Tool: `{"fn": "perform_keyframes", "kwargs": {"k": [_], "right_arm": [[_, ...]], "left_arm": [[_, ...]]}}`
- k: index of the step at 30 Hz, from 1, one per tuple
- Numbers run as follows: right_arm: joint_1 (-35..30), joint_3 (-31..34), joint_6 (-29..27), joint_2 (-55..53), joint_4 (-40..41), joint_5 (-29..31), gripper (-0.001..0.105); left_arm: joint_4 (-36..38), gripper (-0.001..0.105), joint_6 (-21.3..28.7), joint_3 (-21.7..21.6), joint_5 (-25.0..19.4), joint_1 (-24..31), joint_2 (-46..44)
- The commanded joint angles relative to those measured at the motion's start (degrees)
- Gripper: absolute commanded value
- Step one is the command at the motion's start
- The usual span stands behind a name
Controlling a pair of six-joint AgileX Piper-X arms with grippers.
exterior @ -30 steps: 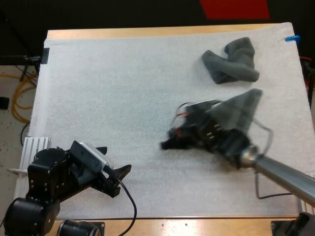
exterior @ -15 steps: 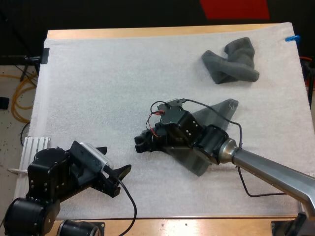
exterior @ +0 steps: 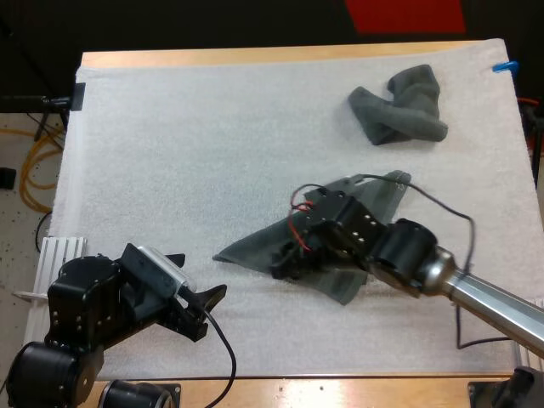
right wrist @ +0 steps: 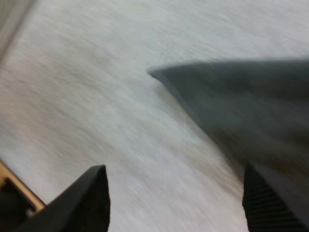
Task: Pick towel from pile fold and stack
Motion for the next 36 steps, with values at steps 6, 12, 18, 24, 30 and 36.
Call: {"fn": "perform_keyframes", "kwargs": {"k": [6, 12, 18, 24, 30, 36], "right_arm": [[-0.07, 0.72, -0.55, -2.64, 11.64, 5.86, 0.057], [-0.77, 8.13, 4.08, -2.79, 10.76, 5.79, 0.057], [-4.47, 18.29, 9.36, -2.92, 4.06, 1.9, 0.057], [-8.52, 28.54, 18.93, -2.92, -9.96, -7.49, 0.057], [-10.83, 35.79, 29.03, -2.92, -26.8, -11.84, 0.057], [-11.59, 38.68, 34.45, -2.2, -32.69, -11.84, 0.057]], "left_arm": [[-0.6, 0.076, 0.32, -0.03, -0.15, -0.25, -0.3], [0.32, 0.076, 0.16, 0.42, -2.65, -0.25, -0.3], [0.71, 0.076, 0.16, 0.42, -2.64, -0.25, -0.3], [0.71, 0.076, 0.16, 0.42, -2.64, -0.25, -0.3], [0.71, 0.076, 0.16, 0.42, -2.64, -0.25, -0.3], [0.71, 0.076, 0.04, 0.42, -2.16, -0.25, -0.3]]}}
